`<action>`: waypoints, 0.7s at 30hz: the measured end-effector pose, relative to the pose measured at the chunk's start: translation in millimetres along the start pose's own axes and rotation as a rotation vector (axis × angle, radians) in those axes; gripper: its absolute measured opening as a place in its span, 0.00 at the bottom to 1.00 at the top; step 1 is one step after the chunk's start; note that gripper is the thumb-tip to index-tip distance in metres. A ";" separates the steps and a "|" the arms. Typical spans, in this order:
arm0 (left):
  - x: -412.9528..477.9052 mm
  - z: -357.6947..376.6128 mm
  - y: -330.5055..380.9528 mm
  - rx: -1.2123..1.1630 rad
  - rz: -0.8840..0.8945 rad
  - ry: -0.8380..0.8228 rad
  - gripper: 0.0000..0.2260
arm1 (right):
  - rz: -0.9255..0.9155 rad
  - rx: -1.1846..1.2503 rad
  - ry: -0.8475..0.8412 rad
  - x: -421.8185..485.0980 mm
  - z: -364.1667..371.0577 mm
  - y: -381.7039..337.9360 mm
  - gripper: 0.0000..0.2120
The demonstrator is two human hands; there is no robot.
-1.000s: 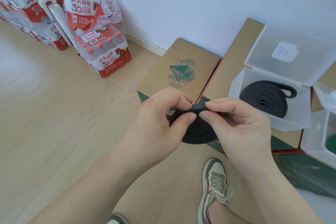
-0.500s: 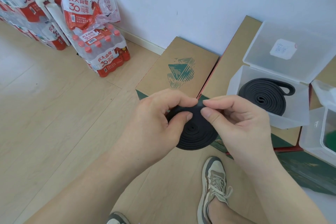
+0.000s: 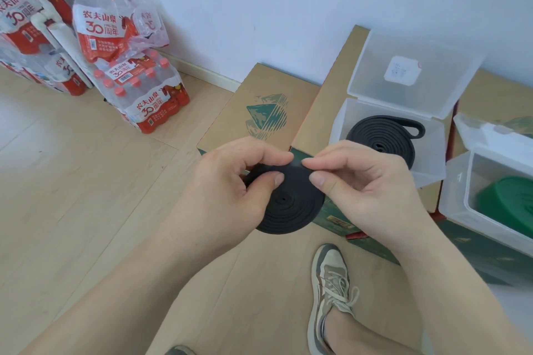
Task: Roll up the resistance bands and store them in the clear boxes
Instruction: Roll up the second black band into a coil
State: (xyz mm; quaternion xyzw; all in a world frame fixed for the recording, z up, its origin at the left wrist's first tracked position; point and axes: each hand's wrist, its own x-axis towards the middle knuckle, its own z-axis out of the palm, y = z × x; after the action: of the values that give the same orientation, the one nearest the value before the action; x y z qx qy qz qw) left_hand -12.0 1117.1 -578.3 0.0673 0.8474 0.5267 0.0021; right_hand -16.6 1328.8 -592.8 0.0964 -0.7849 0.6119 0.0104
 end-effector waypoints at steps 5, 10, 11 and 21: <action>4.9 15.7 17.5 -0.154 -0.111 0.047 0.13 | 0.072 0.064 0.109 -1.9 -9.9 -13.4 0.13; 24.3 39.3 49.9 -0.194 -0.120 0.041 0.12 | 0.170 0.080 0.207 5.4 -39.6 -28.9 0.14; 32.9 43.4 57.0 -0.181 -0.110 0.017 0.12 | 0.183 0.075 0.221 6.1 -46.9 -29.8 0.14; 121.2 90.9 85.6 0.102 0.024 -0.259 0.11 | 0.215 0.088 0.816 14.3 -94.2 -1.0 0.13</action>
State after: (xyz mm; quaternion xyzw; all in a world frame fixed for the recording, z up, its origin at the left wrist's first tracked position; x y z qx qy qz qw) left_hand -115.8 1249.6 -534.2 0.1446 0.8648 0.4700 0.1017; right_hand -40.0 1417.2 -566.2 -0.2358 -0.6951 0.6305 0.2525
